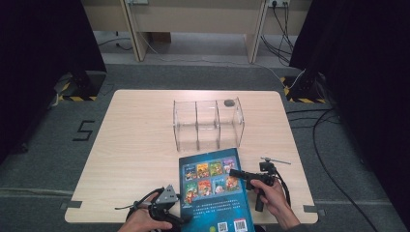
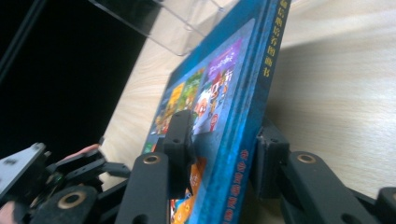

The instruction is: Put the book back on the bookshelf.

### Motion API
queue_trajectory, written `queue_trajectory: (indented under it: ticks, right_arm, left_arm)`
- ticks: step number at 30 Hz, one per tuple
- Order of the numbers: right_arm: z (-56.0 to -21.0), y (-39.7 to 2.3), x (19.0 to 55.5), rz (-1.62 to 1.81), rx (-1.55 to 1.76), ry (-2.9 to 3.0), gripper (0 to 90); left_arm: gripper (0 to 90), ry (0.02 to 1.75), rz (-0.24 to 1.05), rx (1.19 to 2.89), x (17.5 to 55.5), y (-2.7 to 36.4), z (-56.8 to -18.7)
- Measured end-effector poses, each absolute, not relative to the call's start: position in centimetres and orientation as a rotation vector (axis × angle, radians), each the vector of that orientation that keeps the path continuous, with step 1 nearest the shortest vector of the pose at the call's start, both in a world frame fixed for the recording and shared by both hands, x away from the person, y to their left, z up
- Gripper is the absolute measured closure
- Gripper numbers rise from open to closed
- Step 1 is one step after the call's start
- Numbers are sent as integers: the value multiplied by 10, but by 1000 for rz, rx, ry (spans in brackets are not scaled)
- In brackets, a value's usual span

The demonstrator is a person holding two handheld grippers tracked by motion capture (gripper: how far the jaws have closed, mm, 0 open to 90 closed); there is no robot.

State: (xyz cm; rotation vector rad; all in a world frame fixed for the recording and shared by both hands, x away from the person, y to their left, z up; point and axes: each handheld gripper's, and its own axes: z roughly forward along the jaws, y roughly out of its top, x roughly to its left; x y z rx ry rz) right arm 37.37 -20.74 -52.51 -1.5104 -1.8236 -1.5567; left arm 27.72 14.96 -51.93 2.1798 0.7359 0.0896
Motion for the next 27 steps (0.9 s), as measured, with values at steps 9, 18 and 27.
queue_trajectory:
  ticks: [9, 18, 27]
  right_arm:
    - [-516, -206, 365, -1696, -1394, -1860, 701]
    - [-498, -199, 360, -1834, -1261, -1910, 727]
    - [-479, -195, 355, -1950, -1123, -1970, 746]
  left_arm:
    - [98, 788, 63, 2146, 282, 152, -519]
    - [76, 832, 56, 2140, 286, 158, -518]
    - [56, 861, 16, 2091, 290, 156, -519]
